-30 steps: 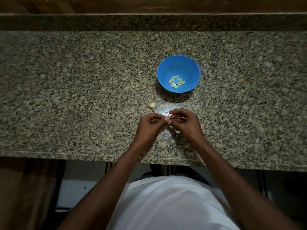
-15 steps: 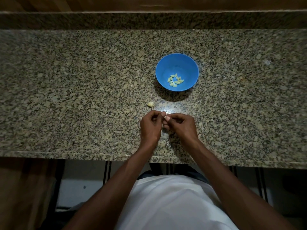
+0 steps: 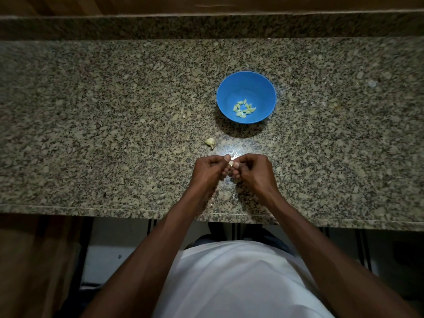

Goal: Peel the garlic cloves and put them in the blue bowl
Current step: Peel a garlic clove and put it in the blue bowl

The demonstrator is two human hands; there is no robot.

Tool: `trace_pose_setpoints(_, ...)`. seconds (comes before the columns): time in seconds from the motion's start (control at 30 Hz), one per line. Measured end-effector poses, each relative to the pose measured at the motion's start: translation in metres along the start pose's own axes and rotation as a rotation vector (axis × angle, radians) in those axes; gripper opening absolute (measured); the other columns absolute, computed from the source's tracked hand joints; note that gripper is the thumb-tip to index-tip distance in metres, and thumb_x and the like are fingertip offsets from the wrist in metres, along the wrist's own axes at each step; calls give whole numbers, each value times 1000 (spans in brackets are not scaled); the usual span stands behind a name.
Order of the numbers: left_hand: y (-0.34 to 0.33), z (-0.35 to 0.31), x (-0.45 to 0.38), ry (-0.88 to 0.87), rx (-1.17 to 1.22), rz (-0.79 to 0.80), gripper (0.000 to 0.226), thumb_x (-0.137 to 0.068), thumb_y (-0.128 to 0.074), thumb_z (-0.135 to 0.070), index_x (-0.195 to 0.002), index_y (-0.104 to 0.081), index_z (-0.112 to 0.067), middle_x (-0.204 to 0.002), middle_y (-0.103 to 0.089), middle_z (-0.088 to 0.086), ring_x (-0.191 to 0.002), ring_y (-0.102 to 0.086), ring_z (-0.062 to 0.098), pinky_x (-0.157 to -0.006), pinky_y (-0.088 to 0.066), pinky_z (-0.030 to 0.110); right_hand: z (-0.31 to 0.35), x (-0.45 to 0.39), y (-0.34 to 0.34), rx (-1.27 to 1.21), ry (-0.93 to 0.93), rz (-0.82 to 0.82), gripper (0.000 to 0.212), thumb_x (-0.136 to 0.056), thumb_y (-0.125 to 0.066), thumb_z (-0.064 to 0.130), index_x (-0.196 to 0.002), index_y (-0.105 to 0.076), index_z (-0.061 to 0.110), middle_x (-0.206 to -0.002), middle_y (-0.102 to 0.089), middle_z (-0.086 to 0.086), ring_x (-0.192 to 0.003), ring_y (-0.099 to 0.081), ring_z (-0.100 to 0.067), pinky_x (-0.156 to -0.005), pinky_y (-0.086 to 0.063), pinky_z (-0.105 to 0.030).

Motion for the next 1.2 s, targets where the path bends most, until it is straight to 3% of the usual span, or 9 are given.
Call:
trace_pose_setpoints(0.1, 2, 1, -5, 29, 6, 58, 26, -95, -76, -27, -94, -78, -1, -73, -73, 6, -63, -62, 11, -64, -53, 25, 2, 0, 2, -19, -6, 27, 10, -99, -69, 5, -94, -77, 5, -74, -78, -5, -64, -74, -15, -60, -60, -27)
trace_pose_setpoints(0.3, 2, 2, -10, 24, -34, 65, 27, -97, -74, -29, -94, -79, -3, -77, -74, 9, -64, -62, 13, -68, -53, 31, -1, -4, 2, -56, -10, 44, 9, -99, -69, 6, -94, -77, 5, -76, -79, -6, -72, -78, -24, -70, -66, -39)
trace_pose_setpoints(0.5, 2, -3, -7, -81, -11, 63, 23, -97, -74, -21, -101, -76, 2, -75, -75, 7, -65, -68, 9, -68, -59, 24, 0, -7, 1, -192, -23, 95, 7, -98, -71, 6, -97, -78, 2, -81, -79, -11, -74, -78, -22, -79, -66, -46)
trace_pose_setpoints(0.67, 8, -6, -6, -107, -3, 104, 10, -95, -75, -11, -100, -76, -3, -88, -78, 12, -76, -74, 16, -72, -61, 25, -2, -2, -2, -376, -65, 163, 14, -97, -72, 4, -108, -78, -2, -94, -79, -18, -82, -76, -20, -84, -64, -38)
trace_pose_setpoints(0.8, 6, -10, 0, -147, -4, 133, 20, -91, -78, -4, -109, -71, 3, -93, -78, 19, -83, -78, 24, -76, -64, 31, -11, -1, -6, -511, -149, 154, 15, -96, -72, 4, -109, -78, 1, -100, -80, -18, -88, -75, -24, -85, -62, -35)
trace_pose_setpoints(0.93, 5, -7, 2, -183, -56, 120, 25, -91, -81, -11, -113, -72, -6, -99, -79, 13, -93, -78, 25, -85, -64, 40, -18, 1, -10, -559, -173, 126, 17, -94, -76, 6, -110, -79, 6, -102, -80, -15, -92, -74, -23, -80, -59, -31)
trace_pose_setpoints(1.2, 4, -10, 6, -264, -167, 93, 14, -92, -78, -11, -106, -79, -8, -98, -80, 0, -92, -76, 10, -80, -60, 23, -18, 4, -1, -483, -93, 5, 29, -88, -82, 4, -116, -73, 8, -98, -79, -16, -97, -77, -28, -84, -65, -37)
Point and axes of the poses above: each hand's wrist, its own x-axis away from the middle knuckle, its own y-axis out of the back of the hand, z = x × y, the point moved 6 cm from there along -x, towards the middle knuckle
